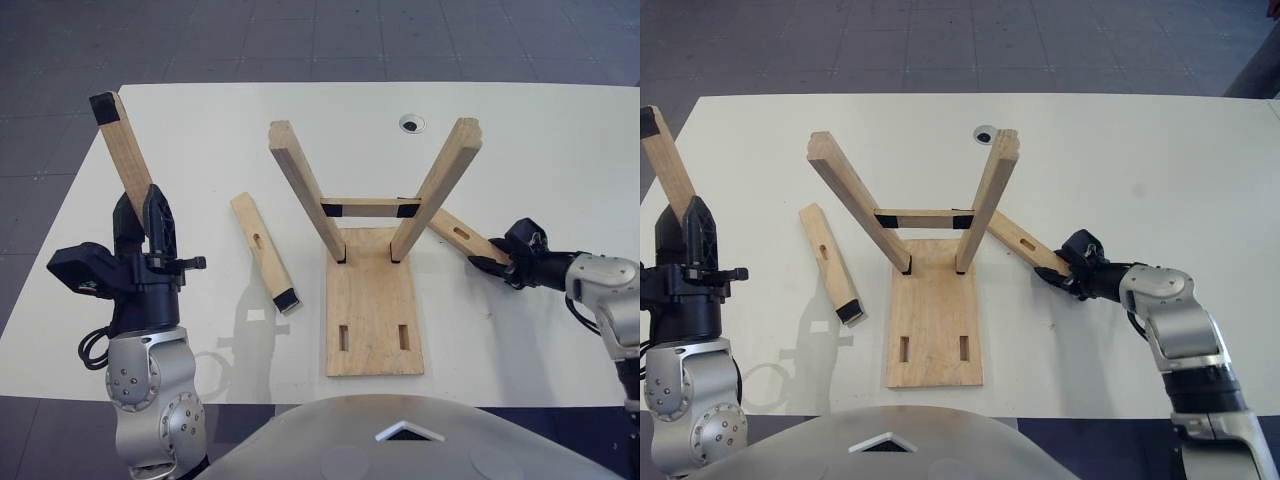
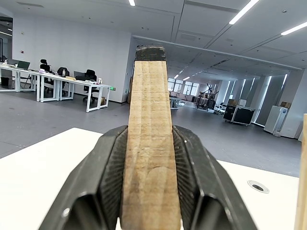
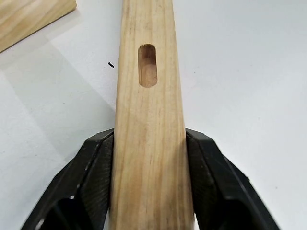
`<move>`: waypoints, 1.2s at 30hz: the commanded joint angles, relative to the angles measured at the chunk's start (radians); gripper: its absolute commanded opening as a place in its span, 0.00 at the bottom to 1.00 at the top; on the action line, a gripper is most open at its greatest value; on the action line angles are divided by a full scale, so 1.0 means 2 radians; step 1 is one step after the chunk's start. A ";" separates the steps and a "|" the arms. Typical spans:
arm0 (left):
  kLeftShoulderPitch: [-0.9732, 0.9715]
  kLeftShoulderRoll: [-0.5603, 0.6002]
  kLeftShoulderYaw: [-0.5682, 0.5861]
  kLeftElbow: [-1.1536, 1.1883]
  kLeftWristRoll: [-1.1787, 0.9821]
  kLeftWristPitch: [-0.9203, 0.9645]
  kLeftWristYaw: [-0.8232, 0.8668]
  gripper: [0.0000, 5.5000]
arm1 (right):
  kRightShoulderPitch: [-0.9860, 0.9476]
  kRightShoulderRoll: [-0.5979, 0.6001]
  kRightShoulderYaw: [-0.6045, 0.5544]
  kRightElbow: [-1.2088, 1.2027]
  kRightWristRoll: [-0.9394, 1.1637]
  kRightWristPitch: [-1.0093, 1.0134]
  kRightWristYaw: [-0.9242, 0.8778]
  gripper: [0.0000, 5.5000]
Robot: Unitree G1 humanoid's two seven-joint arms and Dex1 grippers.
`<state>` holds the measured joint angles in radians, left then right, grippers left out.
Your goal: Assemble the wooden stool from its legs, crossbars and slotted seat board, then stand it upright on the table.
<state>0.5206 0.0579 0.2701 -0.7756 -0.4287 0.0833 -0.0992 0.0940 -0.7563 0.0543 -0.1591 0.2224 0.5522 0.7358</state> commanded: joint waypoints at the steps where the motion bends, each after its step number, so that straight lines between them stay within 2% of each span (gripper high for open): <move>1: 0.014 0.000 -0.006 -0.017 0.000 0.015 0.008 0.24 | 0.165 0.059 -0.003 -0.100 0.003 0.173 -0.105 0.37; 6: 0.023 0.005 -0.007 -0.022 0.015 0.036 0.020 0.24 | 0.251 0.105 -0.026 -0.197 0.013 0.227 -0.184 0.37; 12: 0.029 0.006 -0.003 -0.029 0.020 0.053 0.028 0.24 | 0.294 0.167 -0.035 -0.244 0.014 0.255 -0.257 0.37; 16: 0.033 0.006 -0.002 -0.030 0.021 0.057 0.031 0.24 | 0.297 0.198 -0.060 -0.252 0.007 0.263 -0.295 0.37; 23: 0.031 0.005 -0.004 -0.034 0.025 0.068 0.030 0.24 | 0.285 0.211 -0.079 -0.235 -0.004 0.255 -0.315 0.37; 24: 0.031 0.005 -0.004 -0.035 0.026 0.070 0.030 0.24 | 0.285 0.214 -0.080 -0.237 -0.003 0.256 -0.316 0.44; 36: 0.026 0.002 -0.018 -0.033 0.038 0.079 0.031 0.24 | 0.218 0.207 -0.120 -0.318 0.028 0.309 -0.296 0.86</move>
<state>0.5773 0.0581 0.2387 -0.8315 -0.3655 0.2274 -0.0516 0.5214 -0.3344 -0.1701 -0.8039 0.2733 1.0511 0.1526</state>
